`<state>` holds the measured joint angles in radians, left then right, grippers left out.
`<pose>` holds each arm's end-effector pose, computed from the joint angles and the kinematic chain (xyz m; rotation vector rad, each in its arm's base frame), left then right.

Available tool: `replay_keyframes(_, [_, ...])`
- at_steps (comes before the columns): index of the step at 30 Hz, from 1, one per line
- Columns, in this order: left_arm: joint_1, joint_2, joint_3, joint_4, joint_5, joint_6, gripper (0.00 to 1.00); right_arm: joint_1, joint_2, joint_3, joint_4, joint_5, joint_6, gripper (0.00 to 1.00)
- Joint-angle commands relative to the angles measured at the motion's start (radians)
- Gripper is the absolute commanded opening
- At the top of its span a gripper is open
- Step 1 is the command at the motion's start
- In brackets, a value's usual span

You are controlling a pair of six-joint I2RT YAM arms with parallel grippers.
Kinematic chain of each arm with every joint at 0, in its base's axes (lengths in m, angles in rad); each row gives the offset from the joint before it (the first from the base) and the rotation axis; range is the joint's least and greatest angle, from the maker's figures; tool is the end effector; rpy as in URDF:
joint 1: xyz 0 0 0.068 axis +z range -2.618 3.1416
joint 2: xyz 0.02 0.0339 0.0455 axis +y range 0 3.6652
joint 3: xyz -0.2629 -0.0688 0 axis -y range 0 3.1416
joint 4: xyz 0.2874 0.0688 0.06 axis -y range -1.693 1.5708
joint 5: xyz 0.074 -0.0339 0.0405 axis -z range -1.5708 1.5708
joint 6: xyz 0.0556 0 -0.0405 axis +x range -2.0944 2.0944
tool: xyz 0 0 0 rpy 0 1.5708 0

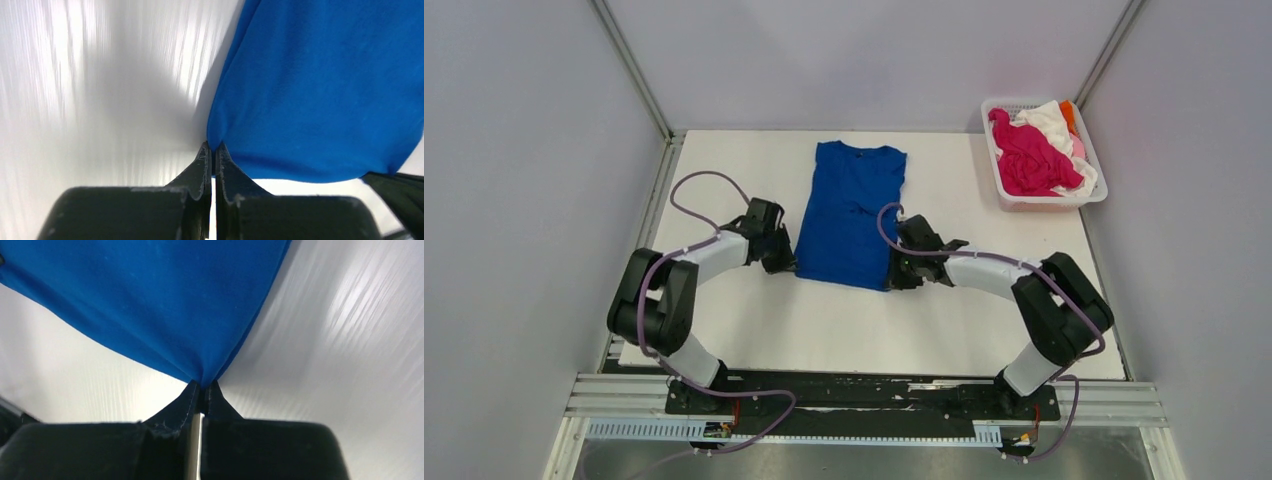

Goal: Fold and stack the t-shirts
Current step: Grab one side of the 2/3 rectangular tshirt with both arms, then fold the long partially folded tshirt into a neat square

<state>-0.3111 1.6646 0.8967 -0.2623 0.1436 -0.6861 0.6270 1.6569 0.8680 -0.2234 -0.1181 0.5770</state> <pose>0.3398 -0.1176 0.1081 -0.4480 2.6486 -0.5255 0.2846 0.2143 0.1042 -0.1128 2.6881 0.5679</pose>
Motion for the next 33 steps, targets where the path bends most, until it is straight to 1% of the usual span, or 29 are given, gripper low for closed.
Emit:
replay_keyframes(1, [-0.042,-0.208,-0.141,-0.162,-0.085,0.003,0.0,0.011,-0.141,-0.073,-0.128,-0.145,-0.052,0.0])
replay_keyframes(2, [-0.055,-0.282,-0.157,-0.176,-0.081,-0.002,0.0,0.012,-0.182,-0.084,-0.147,-0.195,-0.063,0.0])
replay_keyframes(5, [-0.079,-0.418,-0.213,-0.26,-0.033,-0.013,0.0,0.014,-0.254,-0.103,-0.197,-0.383,-0.1,0.0])
replay_keyframes(6, [-0.102,-0.483,-0.219,-0.284,-0.031,-0.025,0.0,0.015,-0.276,-0.102,-0.22,-0.431,-0.115,0.0])
replay_keyframes(7, [-0.114,-0.515,-0.222,-0.334,-0.037,-0.031,0.0,0.016,-0.299,-0.1,-0.243,-0.463,-0.128,0.0])
replay_keyframes(10, [-0.164,-0.677,-0.217,-0.467,-0.065,-0.079,0.0,0.012,-0.369,-0.085,-0.289,-0.489,-0.156,0.0])
replay_keyframes(12, [-0.17,-0.767,-0.208,-0.5,-0.064,-0.09,0.0,0.004,-0.404,-0.063,-0.289,-0.519,-0.163,0.0])
replay_keyframes(15, [-0.171,-0.864,-0.187,-0.488,-0.075,-0.113,0.0,-0.027,-0.416,-0.015,-0.289,-0.557,-0.171,0.0])
replay_keyframes(18, [-0.169,-0.863,-0.157,-0.436,-0.11,-0.136,0.0,-0.096,-0.413,0.025,-0.288,-0.567,-0.184,0.0])
replay_keyframes(21, [-0.169,-0.78,-0.091,-0.398,-0.196,-0.149,0.0,-0.182,-0.391,0.066,-0.266,-0.605,-0.182,0.0])
replay_keyframes(25, [-0.157,-0.657,0.016,-0.342,-0.283,-0.14,0.0,-0.251,-0.344,0.134,-0.215,-0.64,-0.183,0.0])
replay_keyframes(30, [-0.109,-0.514,0.176,-0.317,-0.291,-0.117,0.0,-0.309,-0.236,0.263,-0.195,-0.651,-0.193,0.0])
replay_keyframes(33, [-0.072,-0.435,0.223,-0.307,-0.308,-0.104,0.0,-0.343,-0.156,0.331,-0.193,-0.676,-0.186,0.0])
